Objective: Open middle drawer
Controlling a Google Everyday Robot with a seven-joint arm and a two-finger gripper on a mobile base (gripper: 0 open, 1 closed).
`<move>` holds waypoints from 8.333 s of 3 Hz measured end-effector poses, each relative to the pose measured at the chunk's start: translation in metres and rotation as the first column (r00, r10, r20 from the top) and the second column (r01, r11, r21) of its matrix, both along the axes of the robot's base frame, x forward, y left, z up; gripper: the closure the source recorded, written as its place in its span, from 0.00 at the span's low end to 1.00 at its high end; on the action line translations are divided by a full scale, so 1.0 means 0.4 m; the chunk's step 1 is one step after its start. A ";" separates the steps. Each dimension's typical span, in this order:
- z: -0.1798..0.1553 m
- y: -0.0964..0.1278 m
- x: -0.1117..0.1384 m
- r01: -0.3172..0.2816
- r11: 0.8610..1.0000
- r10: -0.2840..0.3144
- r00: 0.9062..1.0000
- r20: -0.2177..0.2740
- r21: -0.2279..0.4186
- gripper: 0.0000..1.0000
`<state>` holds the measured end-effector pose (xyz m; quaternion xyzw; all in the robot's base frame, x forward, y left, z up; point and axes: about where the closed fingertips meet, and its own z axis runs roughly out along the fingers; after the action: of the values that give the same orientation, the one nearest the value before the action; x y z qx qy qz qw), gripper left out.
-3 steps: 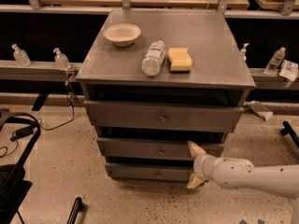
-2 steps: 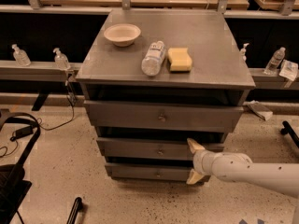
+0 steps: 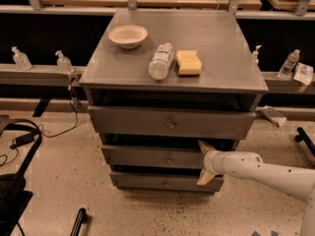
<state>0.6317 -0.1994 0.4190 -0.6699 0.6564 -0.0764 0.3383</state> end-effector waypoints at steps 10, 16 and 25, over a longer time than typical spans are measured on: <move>0.025 0.033 -0.141 -0.055 0.989 0.063 0.996 -0.057 0.136 0.59; 0.122 0.014 -0.430 -0.118 0.967 0.149 0.981 -0.124 0.228 0.50; -0.017 0.039 -0.391 -0.089 0.978 0.133 0.963 -0.233 0.191 0.15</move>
Offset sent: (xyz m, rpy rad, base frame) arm 0.0184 -0.0128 -0.0092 0.0154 0.0277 -0.0326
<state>0.4752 -0.1840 0.4123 -0.6770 0.6586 0.0848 0.3174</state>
